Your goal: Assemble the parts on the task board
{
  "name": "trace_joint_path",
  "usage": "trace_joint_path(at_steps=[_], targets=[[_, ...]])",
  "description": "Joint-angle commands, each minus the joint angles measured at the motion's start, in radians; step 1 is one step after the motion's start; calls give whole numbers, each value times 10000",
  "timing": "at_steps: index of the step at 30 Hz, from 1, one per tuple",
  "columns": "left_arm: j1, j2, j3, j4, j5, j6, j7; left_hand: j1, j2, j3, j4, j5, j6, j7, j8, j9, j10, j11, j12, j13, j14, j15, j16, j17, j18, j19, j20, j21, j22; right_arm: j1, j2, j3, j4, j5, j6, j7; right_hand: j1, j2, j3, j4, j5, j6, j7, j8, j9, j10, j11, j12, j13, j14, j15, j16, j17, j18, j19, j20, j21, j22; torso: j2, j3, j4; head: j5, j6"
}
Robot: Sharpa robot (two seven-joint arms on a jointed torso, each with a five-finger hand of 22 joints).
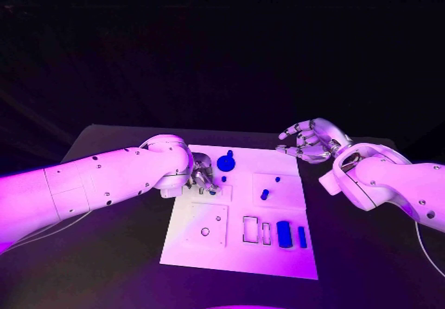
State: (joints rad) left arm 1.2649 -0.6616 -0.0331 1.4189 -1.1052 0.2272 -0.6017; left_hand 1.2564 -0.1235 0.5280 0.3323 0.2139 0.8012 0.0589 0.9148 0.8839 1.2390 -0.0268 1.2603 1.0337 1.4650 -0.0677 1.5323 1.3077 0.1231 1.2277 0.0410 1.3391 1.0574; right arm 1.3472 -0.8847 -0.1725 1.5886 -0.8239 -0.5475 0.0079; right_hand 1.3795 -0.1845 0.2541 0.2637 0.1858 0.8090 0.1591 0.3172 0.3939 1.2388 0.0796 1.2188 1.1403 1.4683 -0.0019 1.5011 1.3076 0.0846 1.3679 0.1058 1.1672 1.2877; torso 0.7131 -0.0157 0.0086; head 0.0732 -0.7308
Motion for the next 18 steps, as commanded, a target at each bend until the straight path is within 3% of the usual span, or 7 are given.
trace_joint_path(at_steps=[1, 10, 18], targets=[[-42, 34, -50, -33, -18, 122, -31, -311, -95, 347, -417, 9, 253, -220, -70, 320, 79, 8, 29, 17, 779, -96, 47, 1874, -176, 101, 3, 41, 19, -6, -8, 3, 9, -16, 124, 38, 77, 12, 13, 45, 60, -58, 37, 62, -9, -52, -21, -22, -13, 655, 46, -61, 1176, 70, -38, 9, -30, -9, -3, -5, 4, -2, 12], [-51, 63, -77, -63, -26, 128, -35, -799, -322, -68, -414, -19, 358, -244, -156, 421, 92, -15, 23, 13, 784, -115, 49, 1885, -178, 114, -14, 38, 30, -7, 1, 3, -2, -14, 101, 71, 82, 7, 12, 45, 62, -59, 36, 64, -10, -22, -21, 10, 25, 664, 46, -44, 1210, 56, -7, 10, 30, 35, 3, -5, 7, -6, 31], [-56, 54, -83, -84, -30, 119, -34, -1168, -338, -404, -400, -29, 424, -249, -235, 479, 101, -17, 21, 19, 785, -121, 46, 1885, -176, 108, -22, 24, 17, -8, 3, 2, -6, -14, 94, 76, 90, 8, 15, 46, 68, -59, 36, 66, -12, -36, -22, -5, 5, 660, 46, -51, 1197, 62, -19, 10, 3, 18, 4, -8, -1, -2, 41]])
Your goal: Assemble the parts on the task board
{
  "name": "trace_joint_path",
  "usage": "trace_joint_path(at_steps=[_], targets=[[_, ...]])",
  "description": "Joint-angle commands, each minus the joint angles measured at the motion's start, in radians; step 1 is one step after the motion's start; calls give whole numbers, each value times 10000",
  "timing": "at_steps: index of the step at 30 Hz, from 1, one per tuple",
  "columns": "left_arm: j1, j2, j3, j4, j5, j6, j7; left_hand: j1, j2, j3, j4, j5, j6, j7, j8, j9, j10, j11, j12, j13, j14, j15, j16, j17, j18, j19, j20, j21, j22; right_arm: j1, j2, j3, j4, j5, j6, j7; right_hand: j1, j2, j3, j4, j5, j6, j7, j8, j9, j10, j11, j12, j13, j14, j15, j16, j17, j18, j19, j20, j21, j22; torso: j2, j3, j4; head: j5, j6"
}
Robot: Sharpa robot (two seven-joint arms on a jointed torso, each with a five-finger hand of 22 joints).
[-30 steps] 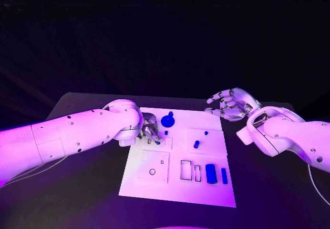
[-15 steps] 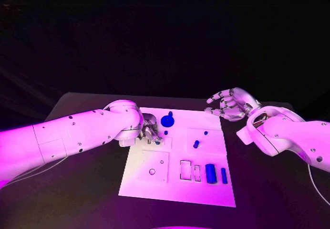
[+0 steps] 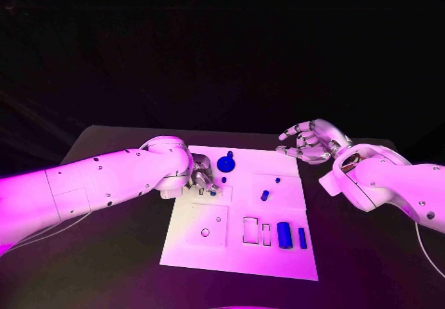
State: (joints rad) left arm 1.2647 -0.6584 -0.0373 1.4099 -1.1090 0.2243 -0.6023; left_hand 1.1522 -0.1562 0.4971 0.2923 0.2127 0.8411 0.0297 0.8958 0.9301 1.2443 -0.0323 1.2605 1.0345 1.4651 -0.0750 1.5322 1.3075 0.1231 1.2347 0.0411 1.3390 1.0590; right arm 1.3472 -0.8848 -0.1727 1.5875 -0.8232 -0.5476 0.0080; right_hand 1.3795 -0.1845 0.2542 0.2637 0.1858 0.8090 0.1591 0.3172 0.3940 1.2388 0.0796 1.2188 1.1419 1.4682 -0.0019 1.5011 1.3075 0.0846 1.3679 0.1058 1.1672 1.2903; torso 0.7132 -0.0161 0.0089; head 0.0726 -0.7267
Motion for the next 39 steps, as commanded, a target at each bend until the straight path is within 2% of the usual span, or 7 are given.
trace_joint_path(at_steps=[1, 20, 26, 31, 35, 36, 39], targets=[[-55, 17, -42, 3, 5, 148, -28, -177, -12, -147, 1, -17, 32, 45, -56, 27, 47, 36, 18, 10, 784, -48, 46, 1886, -177, 47, -24, 29, 14, -8, 4, 3, 5, -21, 94, 76, 92, 8, 16, 46, 70, -59, 36, 67, -13, -39, -22, -9, -16, 660, 46, -53, 1195, 63, -22, 10, -4, -12, 1, -5, -3, 3, 5], [-78, -288, 24, 210, -40, -198, -21, -1410, 5, -1185, 28, -329, 131, 44, -294, 216, 48, 40, 5, 3, 779, -48, 31, 1871, -177, 59, -30, 10, 20, -19, 14, 3, -29, -18, 77, 86, 90, 3, 12, 54, 72, -61, 36, 70, -16, -56, -21, -27, -38, 652, 46, -70, 1164, 70, -37, 10, -35, -32, -1, -3, -9, -22, 33], [-115, -472, 274, 420, 427, -449, -6, -1384, -78, -1266, 12, -378, 50, 61, -371, 230, -101, 53, -123, -191, 709, -37, -56, 1694, -152, -28, -26, -56, -106, -29, 17, 2, -52, -16, 101, 47, 83, 3, 9, 64, 74, -68, 38, 69, -19, -65, -19, -36, -50, 649, 46, -76, 1154, 76, -52, 11, -66, -51, -13, -9, 3, -16, 62], [-124, -634, 488, 584, 632, -565, -6, -1369, -100, -1299, 17, -380, 4, 80, -413, 235, -198, 69, -203, -309, 665, -25, -110, 1588, -130, -108, -21, -115, -219, -35, 19, 2, -53, -14, 112, 34, 75, 4, 7, 73, 75, -73, 40, 68, -21, -59, -18, -30, -43, 648, 47, -78, 1151, 77, -52, 11, -68, -52, -25, 18, 9, 9, 93], [-125, -792, 742, 739, 947, -517, 27, -1300, -99, -1318, 11, -365, -62, 111, -480, 239, -317, 97, -293, -434, 613, -1, -174, 1471, -97, -235, -8, -211, -395, -40, 16, 2, -56, -8, 108, 37, 75, 4, 7, 73, 75, -73, 40, 68, -21, -59, -18, -30, -43, 648, 47, -78, 1151, 77, -52, 11, -68, -52, -13, 3, -9, 5, 139], [-120, -851, 850, 783, 1103, -368, 66, -1180, -97, -1345, 8, -339, -216, 192, -658, 196, -560, 172, -467, -678, 497, 59, -309, 1224, -36, -484, 27, -403, -730, -41, 10, 2, -59, -7, 108, 36, 68, 8, 5, 82, 76, -75, 40, 69, -22, -44, -18, -15, -24, 652, 47, -70, 1168, 70, -38, 11, -42, -32, -10, -1, -11, 9, 153], [-94, -926, 992, 800, 1268, -180, 109, -985, -48, -1359, 6, -297, -437, 343, -957, 77, -929, 302, -679, -1005, 307, 175, -522, 836, 25, -753, 107, -623, -1077, -43, 1, 1, -68, -5, 108, 32, 68, 8, 5, 82, 76, -75, 40, 69, -22, -44, -18, -15, -24, 652, 47, -70, 1168, 70, -38, 11, -42, -32, -11, 3, 1, 14, 164]])
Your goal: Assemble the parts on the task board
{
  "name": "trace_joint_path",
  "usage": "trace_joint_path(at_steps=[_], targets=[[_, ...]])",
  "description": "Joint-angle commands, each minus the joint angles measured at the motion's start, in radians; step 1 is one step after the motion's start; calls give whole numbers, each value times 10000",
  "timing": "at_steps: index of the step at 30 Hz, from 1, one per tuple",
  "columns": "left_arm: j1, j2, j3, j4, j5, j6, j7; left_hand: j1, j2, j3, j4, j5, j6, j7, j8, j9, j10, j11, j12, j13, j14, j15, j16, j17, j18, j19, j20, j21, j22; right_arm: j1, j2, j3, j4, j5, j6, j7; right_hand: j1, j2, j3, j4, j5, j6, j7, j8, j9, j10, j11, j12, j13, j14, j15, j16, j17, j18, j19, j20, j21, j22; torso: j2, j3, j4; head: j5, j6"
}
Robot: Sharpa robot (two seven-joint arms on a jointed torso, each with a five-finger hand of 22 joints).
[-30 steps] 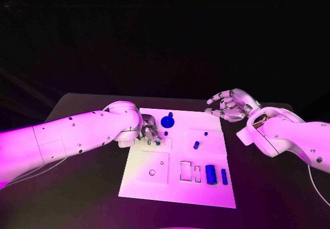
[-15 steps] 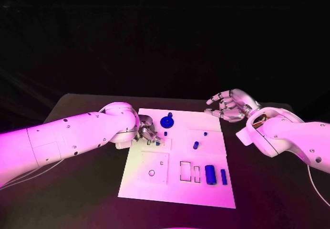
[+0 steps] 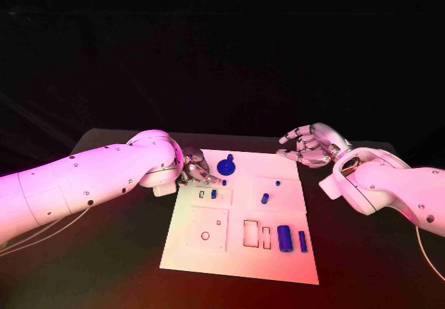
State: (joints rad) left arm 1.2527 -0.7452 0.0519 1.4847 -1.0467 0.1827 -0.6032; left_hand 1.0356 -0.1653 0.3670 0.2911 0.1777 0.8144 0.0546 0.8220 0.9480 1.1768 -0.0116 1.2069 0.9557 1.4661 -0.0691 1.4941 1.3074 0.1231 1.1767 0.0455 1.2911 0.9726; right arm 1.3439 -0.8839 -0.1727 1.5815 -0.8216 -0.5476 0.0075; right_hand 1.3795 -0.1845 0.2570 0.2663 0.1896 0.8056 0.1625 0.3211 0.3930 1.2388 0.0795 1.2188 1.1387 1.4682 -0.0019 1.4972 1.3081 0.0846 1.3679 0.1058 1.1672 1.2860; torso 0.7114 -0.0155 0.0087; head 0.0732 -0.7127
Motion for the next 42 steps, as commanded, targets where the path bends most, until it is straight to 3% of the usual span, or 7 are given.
trace_joint_path(at_steps=[1, 3, 11, 16, 23, 27, 42], targets=[[46, -82, 164, 28, 672, 304, 139, 243, 59, -87, 22, 59, -270, 172, -417, -214, -367, 162, -180, -293, 267, 174, -169, 789, 31, -207, 110, -183, -256, -10, -13, 1, -13, -20, 108, 34, 68, 8, -23, 56, 37, -41, 6, 30, -12, -44, -17, -14, 9, 652, 47, -32, 1161, 71, -38, 11, -42, 11, 1, 1, 5, 12, 28], [99, -94, 258, -85, 654, 382, 175, 341, 98, -163, 22, 67, -441, 343, -958, -603, -486, 312, -169, -351, 248, 302, -177, 762, 36, -213, 216, -218, -278, -11, -18, 1, -25, -19, 110, 28, 68, 8, -23, 56, 37, -41, 6, 30, -12, -44, -17, -14, 9, 652, 47, -32, 1161, 71, -38, 11, -42, 11, 0, 5, 12, 16, 48], [347, 271, 394, -1112, -65, 478, 334, 556, 174, -353, 24, 73, -650, 626, -1866, -1409, -611, 556, -128, -457, 235, 513, -165, 737, 40, -187, 400, -233, -269, -12, 1, 1, -65, -17, 116, 10, 68, 8, -23, 56, 37, -41, 6, 30, -12, -44, -17, -14, 9, 652, 47, -32, 1161, 71, -38, 11, -42, 11, 29, -1, -9, 83, 81], [431, 623, 391, -1818, -385, 610, 390, 558, 193, -365, 27, 74, -650, 637, -1907, -1456, -579, 567, -95, -415, 251, 524, -145, 772, 33, -161, 410, -215, -231, -12, 27, 1, -76, -17, 110, -1, 61, 18, -22, 71, 42, -43, 6, 34, -15, -42, -17, -13, 8, 654, 48, -29, 1169, 66, -28, 12, -26, 26, 35, 10, 2, 97, 75], [453, 1092, 323, -2651, -733, 748, 422, 563, 227, -367, 28, 82, -631, 641, -1934, -1497, -568, 572, -81, -407, 258, 532, -135, 786, 30, -143, 418, -202, -207, -13, 40, 0, -86, -17, 105, -9, 61, 18, -22, 71, 42, -43, 6, 34, -15, -42, -17, -13, 8, 654, 48, -29, 1169, 66, -28, 12, -26, 26, 48, -22, -15, 115, 82], [455, 1302, 257, -3013, -887, 765, 463, 563, 239, -369, 29, 83, -621, 642, -1940, -1509, -571, 573, -81, -412, 257, 534, -136, 783, 29, -141, 420, -201, -204, -13, 41, 0, -83, -17, 102, -8, 61, 18, -22, 71, 42, -43, 6, 34, -15, -42, -17, -13, 8, 654, 48, -29, 1169, 66, -28, 12, -26, 26, 37, -8, -20, 127, 73], [450, 1805, 42, -3829, -1000, 890, 499, 542, 276, -383, 34, 78, -596, 644, -1965, -1551, -560, 577, -65, -401, 264, 541, -126, 797, 30, -136, 428, -197, -199, -13, 48, 0, -79, -17, 96, 0, 61, 36, -15, 84, 52, -46, 7, 38, -18, -47, -17, -20, -3, 653, 48, -32, 1164, 69, -33, 12, -40, 19, 30, -14, 1, 130, 77]])
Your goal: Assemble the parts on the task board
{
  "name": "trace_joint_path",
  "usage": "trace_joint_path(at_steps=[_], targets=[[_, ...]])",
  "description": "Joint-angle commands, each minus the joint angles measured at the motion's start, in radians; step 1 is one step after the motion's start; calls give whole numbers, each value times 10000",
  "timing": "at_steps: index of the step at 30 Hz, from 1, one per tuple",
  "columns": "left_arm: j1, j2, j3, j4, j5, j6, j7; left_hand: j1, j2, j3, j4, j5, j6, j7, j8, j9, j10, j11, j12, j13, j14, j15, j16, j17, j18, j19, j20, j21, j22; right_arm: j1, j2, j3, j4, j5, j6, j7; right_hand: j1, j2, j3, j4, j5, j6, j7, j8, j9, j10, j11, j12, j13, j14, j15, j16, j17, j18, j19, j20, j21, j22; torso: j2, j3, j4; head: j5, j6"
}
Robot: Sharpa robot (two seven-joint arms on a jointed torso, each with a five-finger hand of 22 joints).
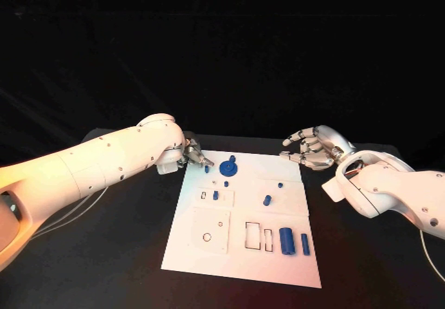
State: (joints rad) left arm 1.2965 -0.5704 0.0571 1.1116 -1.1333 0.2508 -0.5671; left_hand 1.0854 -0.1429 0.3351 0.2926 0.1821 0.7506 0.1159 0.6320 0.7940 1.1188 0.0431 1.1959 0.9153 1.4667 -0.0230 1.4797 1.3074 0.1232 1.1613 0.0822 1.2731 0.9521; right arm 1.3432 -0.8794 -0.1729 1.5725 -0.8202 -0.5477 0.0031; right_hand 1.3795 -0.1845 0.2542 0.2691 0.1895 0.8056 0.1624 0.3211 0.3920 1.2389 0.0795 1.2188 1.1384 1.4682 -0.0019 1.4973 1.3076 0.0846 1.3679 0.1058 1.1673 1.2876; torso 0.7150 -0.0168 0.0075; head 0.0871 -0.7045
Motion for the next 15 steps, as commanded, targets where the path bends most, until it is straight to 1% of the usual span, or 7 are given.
trace_joint_path(at_steps=[1, 5, 12, 15], targets=[[11, 65, -14, -115, -135, 208, 140, 40, 69, -65, 20, 34, 49, 32, -72, -24, 19, 30, 47, 1, 259, 81, 20, 799, 27, 26, 63, -11, 19, -6, 3, 3, 11, -30, 97, 44, 61, 36, 13, 56, 52, -46, 7, 38, -8, -47, -17, -20, -1, 654, 48, -32, 1169, 69, -33, 12, -40, 4, -6, -3, 14, -10, -4], [8, 127, -48, -247, -117, 223, 166, 39, 114, -62, 17, 37, 66, 34, -91, -55, 31, 33, 62, 16, 263, 84, 26, 807, 28, 25, 68, -11, 17, -6, 0, 3, 14, -30, 98, 41, 61, 36, 13, 56, 52, -46, 7, 38, -8, -47, -17, -20, -1, 654, 48, -32, 1169, 69, -33, 12, -40, 4, -8, 0, 14, -14, -14], [-2, 243, -117, -380, -63, 270, 230, 132, 172, -43, -1, 42, 97, 33, -129, -123, 49, 33, 91, 38, 289, 87, 59, 864, 18, 67, 76, 24, 82, -6, 4, 3, 12, -30, 102, 45, 61, 36, 13, 56, 52, -46, 7, 38, -8, -47, -17, -20, -1, 654, 48, -32, 1169, 69, -33, 12, -40, 4, -3, -10, 12, -20, -47], [-8, 286, -152, -415, 7, 272, 271, 273, 243, -10, -5, 46, 160, 31, -157, -196, 80, 30, 129, 67, 305, 87, 81, 894, 10, 102, 80, 55, 136, -6, 10, 3, 9, -30, 105, 45, 61, 36, 13, 56, 52, -46, 7, 38, -8, -47, -17, -20, -1, 654, 48, -32, 1169, 69, -33, 12, -40, 4, -5, -9, 13, -29, -52]])
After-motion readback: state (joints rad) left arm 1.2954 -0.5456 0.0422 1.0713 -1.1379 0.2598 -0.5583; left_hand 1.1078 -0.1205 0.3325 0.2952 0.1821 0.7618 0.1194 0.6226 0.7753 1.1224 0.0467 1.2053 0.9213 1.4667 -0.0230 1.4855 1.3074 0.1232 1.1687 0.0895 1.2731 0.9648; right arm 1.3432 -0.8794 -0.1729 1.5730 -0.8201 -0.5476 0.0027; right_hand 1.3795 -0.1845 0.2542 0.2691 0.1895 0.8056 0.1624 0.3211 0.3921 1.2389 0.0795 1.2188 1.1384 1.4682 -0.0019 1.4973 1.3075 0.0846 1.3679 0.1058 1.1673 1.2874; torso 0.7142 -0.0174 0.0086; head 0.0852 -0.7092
